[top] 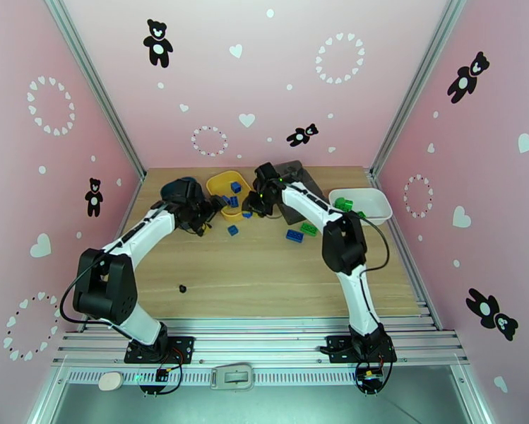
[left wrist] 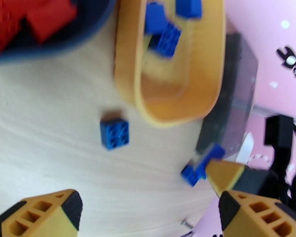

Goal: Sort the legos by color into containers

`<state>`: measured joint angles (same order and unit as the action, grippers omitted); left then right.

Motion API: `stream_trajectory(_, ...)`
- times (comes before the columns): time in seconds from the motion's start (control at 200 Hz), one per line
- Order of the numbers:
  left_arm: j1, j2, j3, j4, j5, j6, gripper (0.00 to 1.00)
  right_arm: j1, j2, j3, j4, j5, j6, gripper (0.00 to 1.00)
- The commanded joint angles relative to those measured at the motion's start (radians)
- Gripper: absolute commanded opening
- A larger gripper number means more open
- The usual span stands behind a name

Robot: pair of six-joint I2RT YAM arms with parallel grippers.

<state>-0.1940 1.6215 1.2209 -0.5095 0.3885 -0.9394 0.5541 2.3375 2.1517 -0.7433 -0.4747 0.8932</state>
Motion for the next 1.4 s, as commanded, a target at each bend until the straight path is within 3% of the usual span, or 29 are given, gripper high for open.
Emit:
stream_trajectory(0.0, 0.017, 0.015, 0.042, -0.042, 0.009, 0.01, 0.96, -0.014, 0.116, 0.181, 0.031, -0.092, 0.072, 0.43)
stream_trajectory(0.095, 0.019, 0.018, 0.068, -0.107, -0.031, 0.05, 0.96, -0.024, 0.187, 0.315, 0.021, -0.111, 0.108, 0.52)
stream_trajectory(0.18, 0.017, 0.021, 0.08, -0.166, -0.075, 0.086, 0.95, -0.032, 0.193, 0.335, 0.024, -0.111, 0.115, 0.57)
stream_trajectory(0.39, -0.045, 0.035, 0.108, -0.28, -0.21, 0.167, 0.93, -0.039, 0.104, 0.305, -0.102, -0.054, -0.003, 0.58)
stream_trajectory(0.631, -0.178, 0.136, 0.189, -0.343, -0.353, 0.203, 0.9, -0.043, -0.18, -0.067, -0.141, 0.097, -0.137, 0.6)
stream_trajectory(0.941, -0.284, 0.341, 0.34, -0.395, -0.48, 0.2, 0.78, -0.049, -0.507, -0.553, -0.105, 0.217, -0.169, 0.6)
stream_trajectory(1.131, -0.294, 0.438, 0.415, -0.389, -0.516, 0.174, 0.73, -0.028, -0.633, -0.674, -0.183, 0.341, -0.22, 0.6)
stream_trajectory(1.396, -0.303, 0.563, 0.52, -0.41, -0.529, 0.156, 0.67, -0.028, -0.724, -0.792, -0.181, 0.349, -0.214, 0.61)
